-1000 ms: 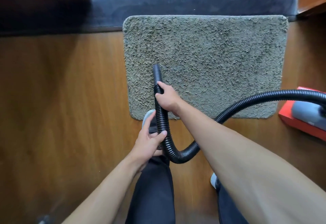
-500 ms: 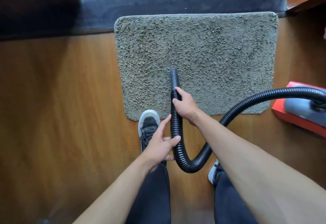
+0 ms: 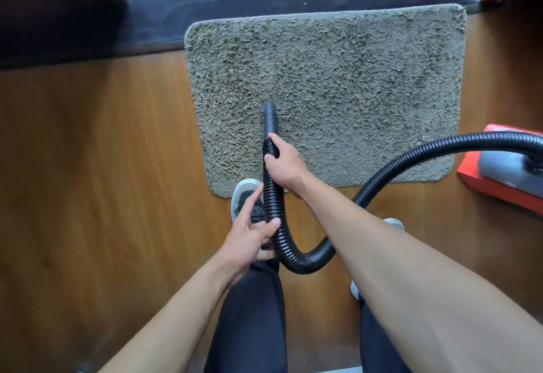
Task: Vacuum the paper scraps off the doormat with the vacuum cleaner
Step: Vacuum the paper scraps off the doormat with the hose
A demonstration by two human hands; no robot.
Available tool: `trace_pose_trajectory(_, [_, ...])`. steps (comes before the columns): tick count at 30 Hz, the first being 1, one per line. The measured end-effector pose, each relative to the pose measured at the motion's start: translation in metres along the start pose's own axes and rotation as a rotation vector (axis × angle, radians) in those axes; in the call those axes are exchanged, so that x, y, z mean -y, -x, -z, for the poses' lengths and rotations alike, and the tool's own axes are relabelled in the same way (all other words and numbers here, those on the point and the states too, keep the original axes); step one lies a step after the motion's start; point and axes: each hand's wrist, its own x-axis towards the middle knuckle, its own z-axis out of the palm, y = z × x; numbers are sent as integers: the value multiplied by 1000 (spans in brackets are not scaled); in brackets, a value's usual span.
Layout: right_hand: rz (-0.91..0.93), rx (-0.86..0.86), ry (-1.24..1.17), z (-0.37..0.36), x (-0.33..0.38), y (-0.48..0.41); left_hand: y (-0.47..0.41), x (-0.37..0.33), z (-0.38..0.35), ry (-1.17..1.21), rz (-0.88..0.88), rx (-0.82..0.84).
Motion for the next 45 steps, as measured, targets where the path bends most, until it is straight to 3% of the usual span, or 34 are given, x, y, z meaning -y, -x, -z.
trace_pose_trajectory(9, [-42,-92,-63,15,-19,8,-7,1,-14,-39,36,35])
trace_pose_trajectory(27, [-19,32,-46,16,-5,7,4,2,-5,0,32,61])
trace_pose_trajectory(45, [-16,30,-73,16,0,5,1,-6,-4,-7,45,27])
